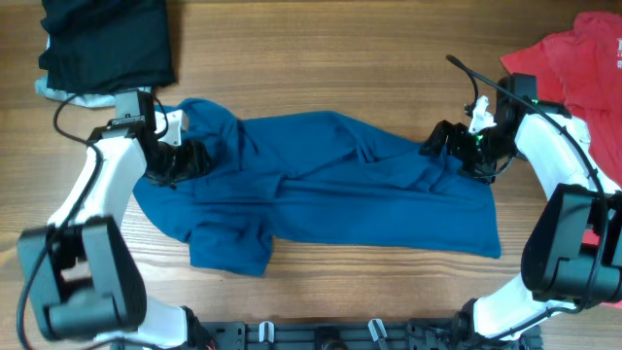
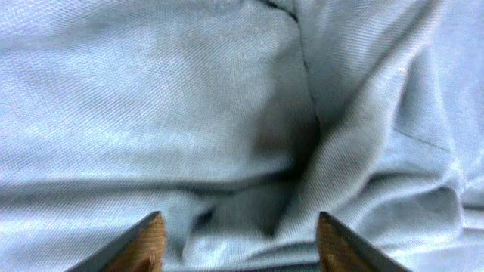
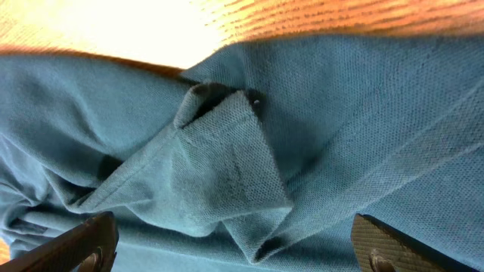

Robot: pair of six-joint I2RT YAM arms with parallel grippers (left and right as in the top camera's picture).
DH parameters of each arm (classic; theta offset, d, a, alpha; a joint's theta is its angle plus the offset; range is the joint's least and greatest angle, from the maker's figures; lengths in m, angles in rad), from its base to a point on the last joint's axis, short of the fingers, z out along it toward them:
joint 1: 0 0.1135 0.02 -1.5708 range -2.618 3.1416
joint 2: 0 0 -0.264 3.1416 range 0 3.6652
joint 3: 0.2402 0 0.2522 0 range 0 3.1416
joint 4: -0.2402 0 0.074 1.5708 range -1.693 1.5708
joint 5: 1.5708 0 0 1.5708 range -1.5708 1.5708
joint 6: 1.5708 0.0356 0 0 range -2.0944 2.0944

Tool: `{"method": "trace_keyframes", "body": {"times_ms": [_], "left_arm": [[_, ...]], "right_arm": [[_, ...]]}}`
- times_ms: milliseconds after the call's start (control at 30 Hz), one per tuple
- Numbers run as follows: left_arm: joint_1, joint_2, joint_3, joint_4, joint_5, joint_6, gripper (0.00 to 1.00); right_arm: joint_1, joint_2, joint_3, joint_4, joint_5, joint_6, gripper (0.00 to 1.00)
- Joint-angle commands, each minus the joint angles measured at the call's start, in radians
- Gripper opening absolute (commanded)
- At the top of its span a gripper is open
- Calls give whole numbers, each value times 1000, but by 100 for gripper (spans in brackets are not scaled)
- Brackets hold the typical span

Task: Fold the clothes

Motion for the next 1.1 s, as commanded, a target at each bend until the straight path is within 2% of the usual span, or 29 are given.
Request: {"method": "trace_keyframes", "body": {"times_ms": [0, 133, 300, 400, 567, 767, 867, 900, 933, 967, 1000, 1033, 1067], "left_arm": [[-6, -40, -13, -29, -25, 51, 67], [-6, -14, -91, 19, 19, 130, 75], [-6, -3, -103, 89, 17, 133, 77], [-6, -3, -104, 57, 25, 133, 71], [-31, 5, -119, 66, 35, 133, 67], [-38, 10, -153, 103, 9, 132, 68], [-38, 19, -153, 107, -15, 131, 60], [-38, 26, -153, 112, -28, 124, 54], [-38, 27, -153, 112, -28, 121, 50], [-38, 27, -153, 115, -28, 121, 44], [-38, 27, -153, 116, -29, 121, 33], [-38, 27, -153, 116, -29, 121, 18], [-38, 27, -153, 116, -29, 121, 12]], "right_arm": [[2, -8, -8, 2, 17, -17, 100], [2, -8, -8, -1, 17, -18, 99], [2, -8, -8, 6, 17, -17, 100], [2, -8, -8, 12, 17, -17, 100], [2, -8, -8, 19, 16, 10, 99], [2, -8, -8, 17, 16, 10, 99], [2, -8, -8, 16, 16, 10, 99], [2, -8, -8, 15, 17, 9, 88], [2, -8, -8, 17, 17, 10, 81], [2, -8, -8, 19, 17, 10, 79], [2, -8, -8, 29, 17, 9, 76], [2, -8, -8, 42, 17, 10, 68], [2, -8, -8, 48, 17, 10, 63]]}}
